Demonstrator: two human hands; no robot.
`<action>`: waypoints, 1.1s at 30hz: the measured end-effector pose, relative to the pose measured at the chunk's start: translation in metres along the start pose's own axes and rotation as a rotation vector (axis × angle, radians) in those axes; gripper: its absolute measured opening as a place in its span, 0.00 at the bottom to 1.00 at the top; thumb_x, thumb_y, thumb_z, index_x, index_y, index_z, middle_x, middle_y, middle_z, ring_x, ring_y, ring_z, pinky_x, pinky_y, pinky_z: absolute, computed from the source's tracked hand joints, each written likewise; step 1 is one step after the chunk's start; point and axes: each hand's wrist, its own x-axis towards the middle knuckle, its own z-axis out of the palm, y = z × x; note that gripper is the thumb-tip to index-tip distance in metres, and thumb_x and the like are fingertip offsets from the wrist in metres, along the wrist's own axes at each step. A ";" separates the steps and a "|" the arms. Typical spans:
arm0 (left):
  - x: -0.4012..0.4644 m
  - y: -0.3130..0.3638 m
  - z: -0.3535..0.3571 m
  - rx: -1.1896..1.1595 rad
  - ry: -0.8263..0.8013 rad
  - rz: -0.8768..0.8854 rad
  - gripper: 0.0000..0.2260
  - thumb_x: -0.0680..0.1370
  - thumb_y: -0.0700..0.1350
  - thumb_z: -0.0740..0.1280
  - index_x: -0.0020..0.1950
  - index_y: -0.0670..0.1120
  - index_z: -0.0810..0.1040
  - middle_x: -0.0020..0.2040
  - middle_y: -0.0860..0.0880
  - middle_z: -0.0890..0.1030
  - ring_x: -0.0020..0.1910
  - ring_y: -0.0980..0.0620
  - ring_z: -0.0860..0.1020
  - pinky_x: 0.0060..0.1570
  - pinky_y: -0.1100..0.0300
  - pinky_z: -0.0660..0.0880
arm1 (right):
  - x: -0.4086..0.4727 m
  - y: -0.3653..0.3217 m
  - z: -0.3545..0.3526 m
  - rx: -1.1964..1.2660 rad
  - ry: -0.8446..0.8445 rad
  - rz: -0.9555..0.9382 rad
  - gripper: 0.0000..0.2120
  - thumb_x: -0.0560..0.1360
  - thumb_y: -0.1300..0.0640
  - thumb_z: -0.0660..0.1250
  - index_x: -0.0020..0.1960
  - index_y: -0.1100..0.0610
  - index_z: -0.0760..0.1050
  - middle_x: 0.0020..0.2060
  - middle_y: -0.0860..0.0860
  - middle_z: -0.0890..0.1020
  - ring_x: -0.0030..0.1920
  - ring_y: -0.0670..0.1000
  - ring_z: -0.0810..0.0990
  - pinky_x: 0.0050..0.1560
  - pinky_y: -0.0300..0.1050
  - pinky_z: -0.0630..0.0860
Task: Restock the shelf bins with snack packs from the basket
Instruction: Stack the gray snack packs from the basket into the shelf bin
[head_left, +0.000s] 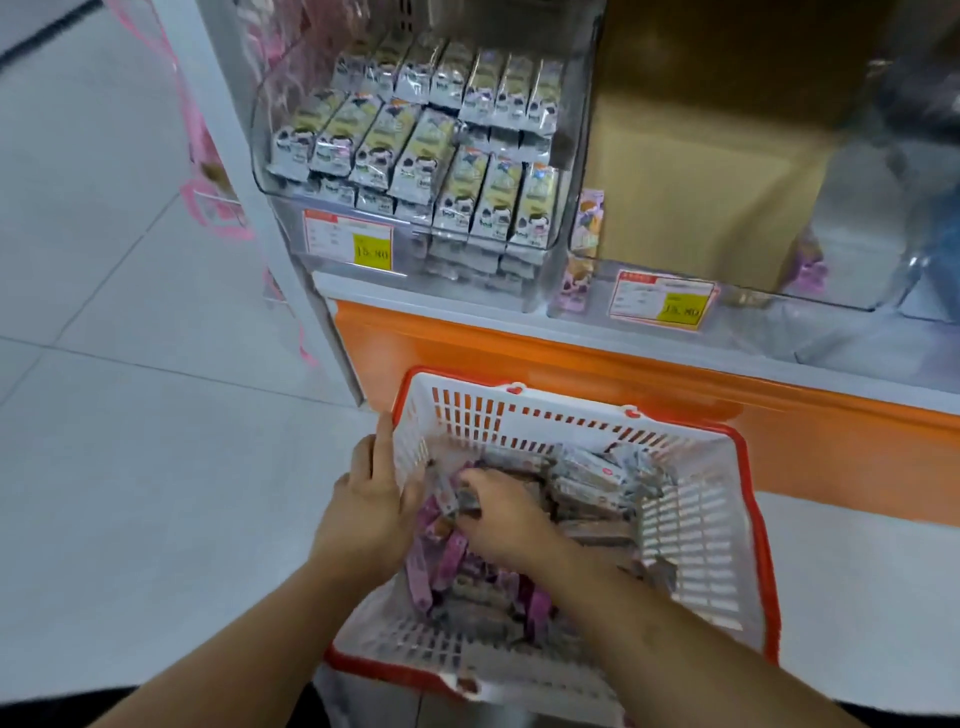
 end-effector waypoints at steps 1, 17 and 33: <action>0.000 0.000 0.001 -0.003 0.012 -0.005 0.32 0.84 0.62 0.52 0.83 0.57 0.40 0.78 0.50 0.61 0.67 0.43 0.74 0.61 0.46 0.75 | 0.013 -0.001 0.011 -0.020 0.016 -0.014 0.21 0.80 0.50 0.69 0.73 0.48 0.73 0.66 0.50 0.78 0.65 0.54 0.77 0.63 0.52 0.77; -0.003 -0.002 0.012 0.123 0.112 -0.007 0.31 0.84 0.60 0.52 0.84 0.53 0.45 0.71 0.50 0.68 0.58 0.47 0.77 0.47 0.51 0.79 | 0.044 0.005 0.030 0.158 0.221 0.146 0.25 0.77 0.41 0.70 0.70 0.41 0.66 0.53 0.46 0.80 0.56 0.51 0.80 0.53 0.48 0.78; 0.013 0.128 -0.148 -0.688 -0.351 -0.186 0.17 0.84 0.53 0.61 0.57 0.41 0.81 0.53 0.39 0.86 0.50 0.37 0.86 0.52 0.47 0.81 | -0.168 -0.101 -0.200 0.233 0.337 -0.228 0.18 0.76 0.62 0.77 0.60 0.45 0.78 0.55 0.40 0.79 0.56 0.38 0.77 0.50 0.34 0.73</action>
